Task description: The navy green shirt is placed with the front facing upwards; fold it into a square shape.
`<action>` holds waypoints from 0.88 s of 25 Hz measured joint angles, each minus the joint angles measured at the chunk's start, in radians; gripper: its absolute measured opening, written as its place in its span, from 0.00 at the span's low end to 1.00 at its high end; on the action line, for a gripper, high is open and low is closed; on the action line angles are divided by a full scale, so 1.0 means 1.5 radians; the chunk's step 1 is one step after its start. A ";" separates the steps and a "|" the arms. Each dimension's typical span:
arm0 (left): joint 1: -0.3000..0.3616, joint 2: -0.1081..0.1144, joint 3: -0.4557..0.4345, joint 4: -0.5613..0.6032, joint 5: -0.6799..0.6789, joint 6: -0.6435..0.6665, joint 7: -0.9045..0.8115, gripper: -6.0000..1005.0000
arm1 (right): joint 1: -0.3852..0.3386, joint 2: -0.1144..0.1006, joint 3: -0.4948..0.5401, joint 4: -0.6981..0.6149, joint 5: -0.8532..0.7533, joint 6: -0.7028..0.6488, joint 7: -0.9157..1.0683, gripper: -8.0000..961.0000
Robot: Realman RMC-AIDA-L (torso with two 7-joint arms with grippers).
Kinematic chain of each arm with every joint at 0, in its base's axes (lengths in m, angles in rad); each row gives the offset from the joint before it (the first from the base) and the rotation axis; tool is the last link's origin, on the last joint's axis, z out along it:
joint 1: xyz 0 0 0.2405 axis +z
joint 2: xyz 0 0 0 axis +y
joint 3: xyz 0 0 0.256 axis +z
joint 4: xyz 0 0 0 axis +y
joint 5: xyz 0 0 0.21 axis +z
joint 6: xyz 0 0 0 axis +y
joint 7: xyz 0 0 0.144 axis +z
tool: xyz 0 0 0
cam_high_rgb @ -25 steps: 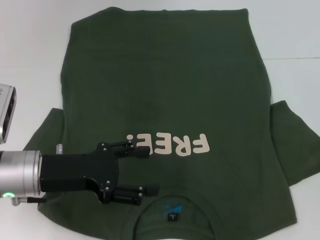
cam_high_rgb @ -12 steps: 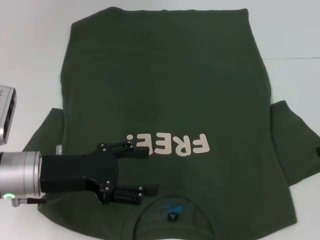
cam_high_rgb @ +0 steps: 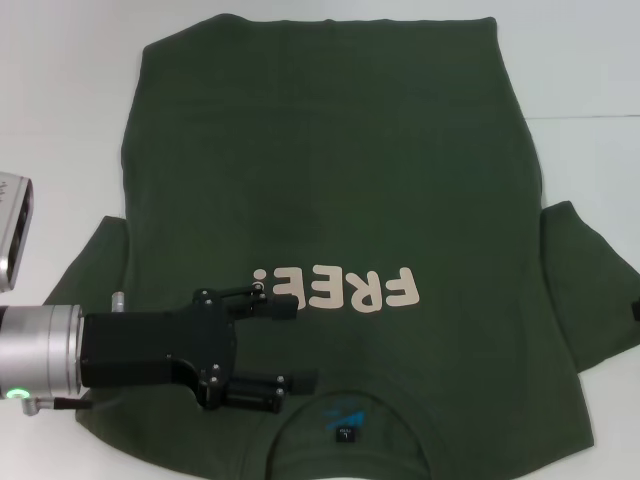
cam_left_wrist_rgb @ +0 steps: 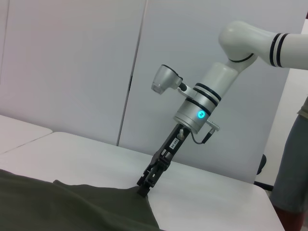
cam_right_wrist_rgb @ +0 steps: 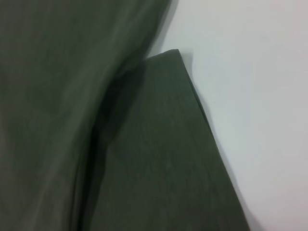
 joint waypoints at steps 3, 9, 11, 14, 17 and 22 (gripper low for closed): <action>0.000 0.000 0.000 0.000 0.000 0.000 0.000 0.89 | 0.000 0.000 0.000 0.000 0.000 0.000 0.000 0.96; 0.000 0.000 0.000 0.000 0.000 0.000 0.000 0.89 | 0.004 0.000 0.000 0.010 0.000 0.000 0.000 0.95; 0.000 0.000 0.000 0.000 -0.001 0.000 0.000 0.89 | 0.005 0.000 0.000 0.014 0.000 0.000 0.000 0.95; -0.001 0.000 0.000 0.000 0.000 0.000 0.000 0.89 | 0.006 0.001 0.000 0.016 0.000 0.000 0.000 0.93; -0.002 0.000 0.000 0.000 0.000 0.000 0.000 0.89 | 0.007 0.001 0.000 0.016 0.000 -0.002 0.000 0.92; -0.004 0.000 0.000 0.000 0.000 -0.002 0.000 0.89 | 0.007 0.000 0.000 0.016 0.000 -0.003 0.000 0.90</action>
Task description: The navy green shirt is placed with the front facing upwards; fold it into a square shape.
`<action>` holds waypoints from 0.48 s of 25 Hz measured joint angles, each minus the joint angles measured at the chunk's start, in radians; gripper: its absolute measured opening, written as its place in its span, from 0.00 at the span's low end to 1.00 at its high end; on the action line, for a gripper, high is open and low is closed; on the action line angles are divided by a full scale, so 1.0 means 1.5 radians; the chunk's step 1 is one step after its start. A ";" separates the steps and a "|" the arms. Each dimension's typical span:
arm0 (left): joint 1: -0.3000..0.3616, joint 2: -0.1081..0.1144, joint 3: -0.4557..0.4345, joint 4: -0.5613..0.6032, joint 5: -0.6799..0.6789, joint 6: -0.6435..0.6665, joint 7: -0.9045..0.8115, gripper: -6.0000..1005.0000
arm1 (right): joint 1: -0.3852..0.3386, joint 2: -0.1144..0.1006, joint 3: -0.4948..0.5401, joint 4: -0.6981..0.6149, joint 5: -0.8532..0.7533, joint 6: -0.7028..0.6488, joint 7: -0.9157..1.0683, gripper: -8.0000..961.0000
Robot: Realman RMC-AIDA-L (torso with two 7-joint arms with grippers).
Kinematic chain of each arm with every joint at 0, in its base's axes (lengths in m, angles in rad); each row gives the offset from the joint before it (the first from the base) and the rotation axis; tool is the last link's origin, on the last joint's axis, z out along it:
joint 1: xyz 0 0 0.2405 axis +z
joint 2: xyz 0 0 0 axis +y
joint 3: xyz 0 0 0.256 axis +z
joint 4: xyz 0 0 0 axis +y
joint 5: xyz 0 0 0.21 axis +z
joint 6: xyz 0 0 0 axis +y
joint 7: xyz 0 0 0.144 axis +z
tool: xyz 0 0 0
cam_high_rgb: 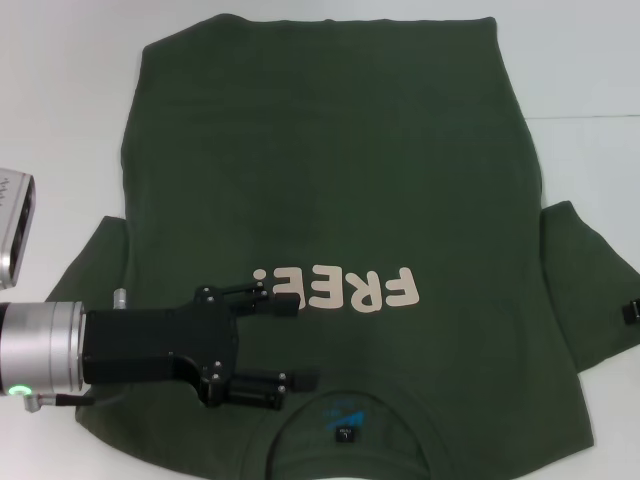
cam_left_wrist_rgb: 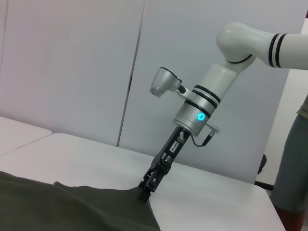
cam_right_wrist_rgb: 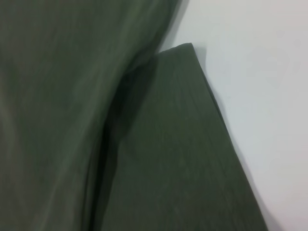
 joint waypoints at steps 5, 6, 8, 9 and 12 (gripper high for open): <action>0.000 0.000 0.000 0.000 -0.002 -0.002 0.000 0.89 | 0.002 0.000 0.000 0.001 0.000 -0.002 0.000 0.88; 0.000 0.000 0.000 0.000 -0.003 -0.003 0.000 0.89 | 0.003 0.000 0.000 0.002 0.000 -0.002 0.000 0.87; 0.000 0.000 0.000 0.000 -0.003 -0.005 0.000 0.89 | 0.005 -0.001 0.000 0.005 0.000 -0.002 0.000 0.86; -0.001 0.000 0.000 0.000 -0.003 -0.006 0.000 0.89 | 0.006 -0.001 0.000 0.008 0.000 -0.003 0.000 0.86; -0.001 0.000 0.000 0.000 -0.003 -0.008 0.000 0.89 | 0.009 -0.001 -0.002 0.012 0.000 -0.004 0.001 0.84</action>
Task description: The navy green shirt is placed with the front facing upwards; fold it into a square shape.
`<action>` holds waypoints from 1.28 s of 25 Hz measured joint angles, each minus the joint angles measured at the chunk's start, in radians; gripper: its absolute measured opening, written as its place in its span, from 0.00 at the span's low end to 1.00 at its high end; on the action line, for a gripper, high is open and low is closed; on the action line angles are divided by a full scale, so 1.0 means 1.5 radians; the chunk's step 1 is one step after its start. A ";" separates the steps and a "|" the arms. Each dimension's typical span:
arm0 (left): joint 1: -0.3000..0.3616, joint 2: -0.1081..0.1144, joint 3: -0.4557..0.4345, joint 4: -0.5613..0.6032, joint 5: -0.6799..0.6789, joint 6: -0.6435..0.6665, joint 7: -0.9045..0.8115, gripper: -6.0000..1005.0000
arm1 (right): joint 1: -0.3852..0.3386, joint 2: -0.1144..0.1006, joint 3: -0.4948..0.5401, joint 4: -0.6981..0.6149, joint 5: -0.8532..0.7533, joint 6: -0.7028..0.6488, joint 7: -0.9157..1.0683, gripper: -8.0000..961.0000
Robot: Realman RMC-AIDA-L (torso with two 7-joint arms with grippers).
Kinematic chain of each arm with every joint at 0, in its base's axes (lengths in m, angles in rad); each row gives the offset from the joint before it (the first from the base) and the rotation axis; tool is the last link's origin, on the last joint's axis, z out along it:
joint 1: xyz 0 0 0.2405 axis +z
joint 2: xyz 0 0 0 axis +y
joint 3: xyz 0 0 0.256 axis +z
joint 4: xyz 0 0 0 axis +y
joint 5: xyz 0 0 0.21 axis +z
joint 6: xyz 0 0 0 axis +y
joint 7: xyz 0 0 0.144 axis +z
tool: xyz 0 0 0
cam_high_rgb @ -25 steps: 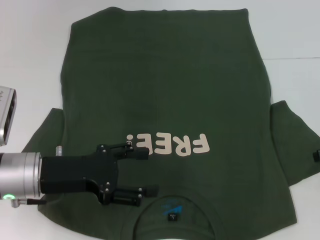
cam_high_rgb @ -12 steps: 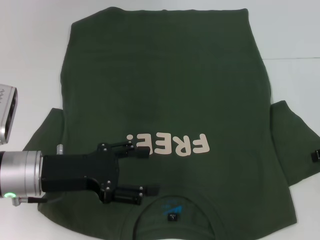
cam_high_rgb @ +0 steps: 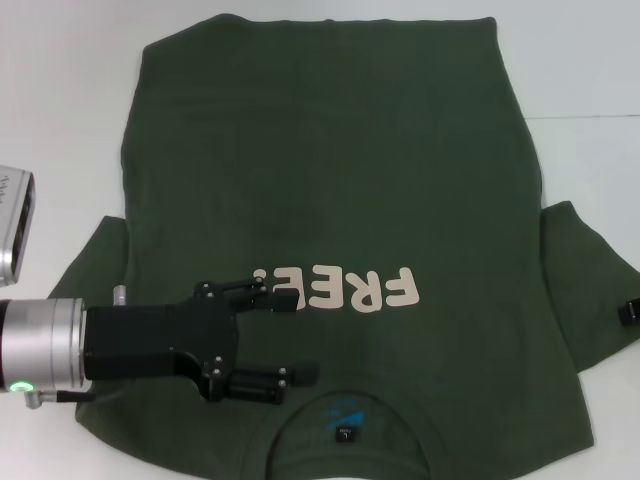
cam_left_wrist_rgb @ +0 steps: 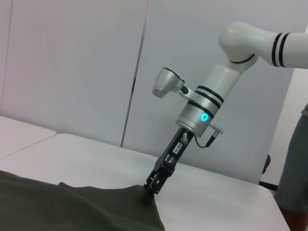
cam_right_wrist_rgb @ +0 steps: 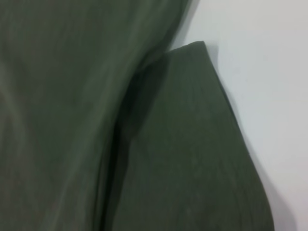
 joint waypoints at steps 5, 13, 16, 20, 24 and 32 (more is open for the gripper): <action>0.000 0.000 0.000 0.000 0.000 0.000 0.000 0.89 | 0.001 0.000 -0.004 0.001 0.000 0.000 0.013 0.80; 0.001 0.000 0.000 0.000 0.000 0.000 0.004 0.89 | 0.001 -0.001 -0.004 0.000 -0.004 -0.001 0.016 0.57; 0.002 0.000 0.000 0.000 -0.001 0.000 0.004 0.89 | 0.001 -0.001 -0.004 -0.004 -0.005 -0.002 0.016 0.45; 0.004 -0.001 0.000 0.000 -0.002 0.000 0.005 0.89 | 0.001 -0.001 -0.004 -0.007 -0.006 -0.003 0.017 0.33; 0.005 -0.001 0.000 0.000 -0.002 0.000 0.005 0.88 | 0.001 -0.002 -0.005 -0.008 -0.006 -0.003 0.017 0.24; 0.005 -0.001 0.000 0.000 -0.002 0.000 0.005 0.88 | 0.004 -0.005 -0.005 -0.009 -0.006 -0.004 0.017 0.05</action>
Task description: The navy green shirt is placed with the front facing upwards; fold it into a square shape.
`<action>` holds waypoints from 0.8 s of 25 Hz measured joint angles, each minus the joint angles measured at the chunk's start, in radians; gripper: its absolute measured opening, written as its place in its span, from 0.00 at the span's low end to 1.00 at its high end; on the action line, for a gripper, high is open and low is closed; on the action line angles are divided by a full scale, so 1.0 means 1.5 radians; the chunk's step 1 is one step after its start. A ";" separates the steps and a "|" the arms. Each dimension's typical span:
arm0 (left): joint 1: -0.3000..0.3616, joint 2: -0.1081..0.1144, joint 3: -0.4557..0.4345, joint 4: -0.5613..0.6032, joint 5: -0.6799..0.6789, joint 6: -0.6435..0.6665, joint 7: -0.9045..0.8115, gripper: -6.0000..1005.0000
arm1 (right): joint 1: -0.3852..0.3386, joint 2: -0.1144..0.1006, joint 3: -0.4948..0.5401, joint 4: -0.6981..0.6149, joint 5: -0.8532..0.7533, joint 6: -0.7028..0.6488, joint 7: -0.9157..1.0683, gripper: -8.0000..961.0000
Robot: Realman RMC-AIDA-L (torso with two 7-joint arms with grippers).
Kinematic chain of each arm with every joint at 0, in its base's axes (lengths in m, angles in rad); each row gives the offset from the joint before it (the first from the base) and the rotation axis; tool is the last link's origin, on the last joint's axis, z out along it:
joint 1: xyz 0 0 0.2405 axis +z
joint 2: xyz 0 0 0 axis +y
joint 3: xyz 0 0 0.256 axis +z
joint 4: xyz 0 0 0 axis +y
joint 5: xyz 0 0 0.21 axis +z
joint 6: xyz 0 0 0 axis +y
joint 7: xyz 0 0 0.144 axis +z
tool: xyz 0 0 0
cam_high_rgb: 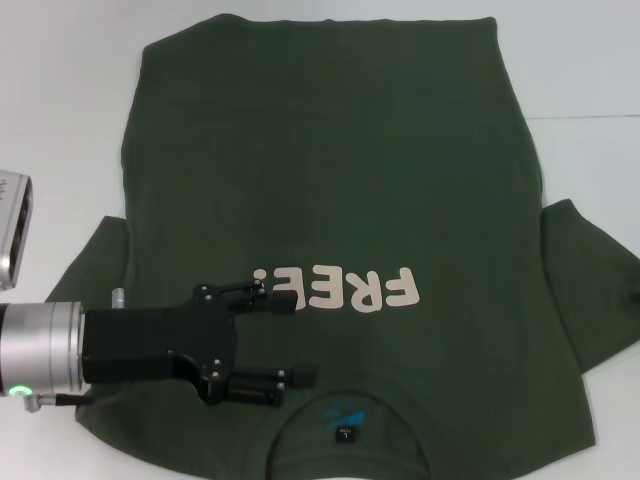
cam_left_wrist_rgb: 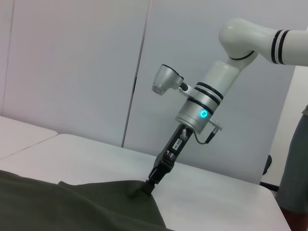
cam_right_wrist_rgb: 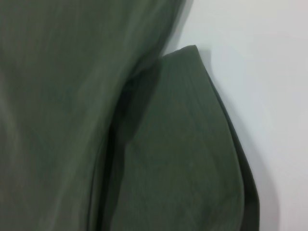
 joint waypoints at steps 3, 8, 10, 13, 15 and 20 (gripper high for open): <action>0.000 0.000 0.000 0.000 0.000 0.000 0.000 0.88 | -0.001 -0.004 0.000 -0.001 0.000 0.000 0.000 0.04; -0.001 -0.001 0.000 0.000 0.000 0.000 0.000 0.88 | -0.010 -0.017 0.000 -0.001 -0.001 0.007 0.000 0.03; -0.001 -0.001 -0.001 0.000 0.000 0.000 0.000 0.88 | -0.012 -0.020 0.000 -0.002 -0.005 0.018 0.000 0.03; -0.002 -0.002 -0.002 0.000 -0.001 0.000 0.000 0.88 | -0.012 -0.020 0.000 -0.008 -0.021 0.037 0.000 0.03; -0.002 -0.002 -0.003 0.000 -0.001 0.000 0.000 0.88 | -0.012 -0.020 0.002 -0.010 -0.025 0.049 0.000 0.03; -0.002 -0.002 -0.005 0.000 -0.001 0.000 -0.003 0.88 | -0.010 -0.020 0.000 -0.015 -0.026 0.070 0.000 0.03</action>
